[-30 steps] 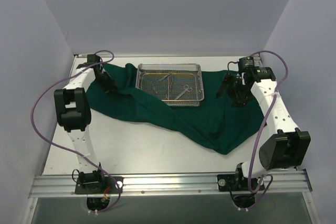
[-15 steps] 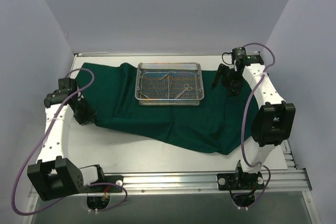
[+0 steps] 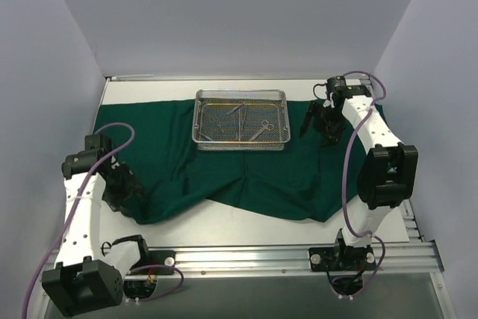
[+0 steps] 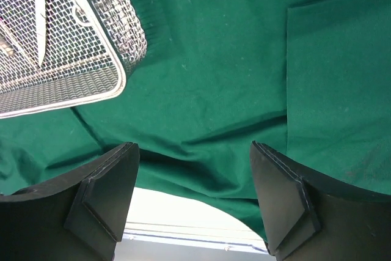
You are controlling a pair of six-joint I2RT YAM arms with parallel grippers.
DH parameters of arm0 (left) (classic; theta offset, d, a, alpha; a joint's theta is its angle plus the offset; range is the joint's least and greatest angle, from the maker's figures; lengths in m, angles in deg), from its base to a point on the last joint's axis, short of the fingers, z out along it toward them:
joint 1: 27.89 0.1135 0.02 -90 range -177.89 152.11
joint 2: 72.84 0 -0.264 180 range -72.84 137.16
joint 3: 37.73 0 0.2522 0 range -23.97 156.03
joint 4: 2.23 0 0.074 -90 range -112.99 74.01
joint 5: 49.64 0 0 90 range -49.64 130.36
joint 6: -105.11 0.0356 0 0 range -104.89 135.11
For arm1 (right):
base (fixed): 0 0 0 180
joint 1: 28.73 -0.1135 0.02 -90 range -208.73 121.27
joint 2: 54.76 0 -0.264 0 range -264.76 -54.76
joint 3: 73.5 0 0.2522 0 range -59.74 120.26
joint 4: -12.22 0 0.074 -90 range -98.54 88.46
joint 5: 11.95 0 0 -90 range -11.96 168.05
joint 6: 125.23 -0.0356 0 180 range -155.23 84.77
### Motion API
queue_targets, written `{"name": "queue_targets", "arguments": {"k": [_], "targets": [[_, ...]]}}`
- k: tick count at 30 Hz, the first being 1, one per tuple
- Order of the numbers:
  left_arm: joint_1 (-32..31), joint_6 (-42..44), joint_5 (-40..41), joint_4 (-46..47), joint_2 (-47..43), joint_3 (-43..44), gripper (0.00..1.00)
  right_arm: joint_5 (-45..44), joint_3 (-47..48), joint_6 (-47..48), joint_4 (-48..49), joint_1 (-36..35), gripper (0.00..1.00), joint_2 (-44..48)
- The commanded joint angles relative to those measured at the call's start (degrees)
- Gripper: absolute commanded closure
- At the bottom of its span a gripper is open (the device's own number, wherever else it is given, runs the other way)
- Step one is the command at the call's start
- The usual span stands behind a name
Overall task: Open and lay out the surgical kit
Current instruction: Open the surgical kit at the center of the board.
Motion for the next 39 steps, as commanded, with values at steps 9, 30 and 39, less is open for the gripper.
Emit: {"name": "queue_targets", "arguments": {"k": [9,30,39], "targets": [[-0.33,4.12,-2.47,16.62,21.5,29.23,0.44,-4.58,14.67,-1.53,0.49,2.55,0.24,-5.17],[-0.16,-0.28,-4.51,12.0,74.25,64.13,0.98,-22.78,34.9,6.02,8.22,6.87,1.0,-32.16],[2.04,-1.16,-5.47,12.88,84.7,70.1,0.98,-21.73,28.83,6.73,16.14,6.87,1.0,-36.2]]}}
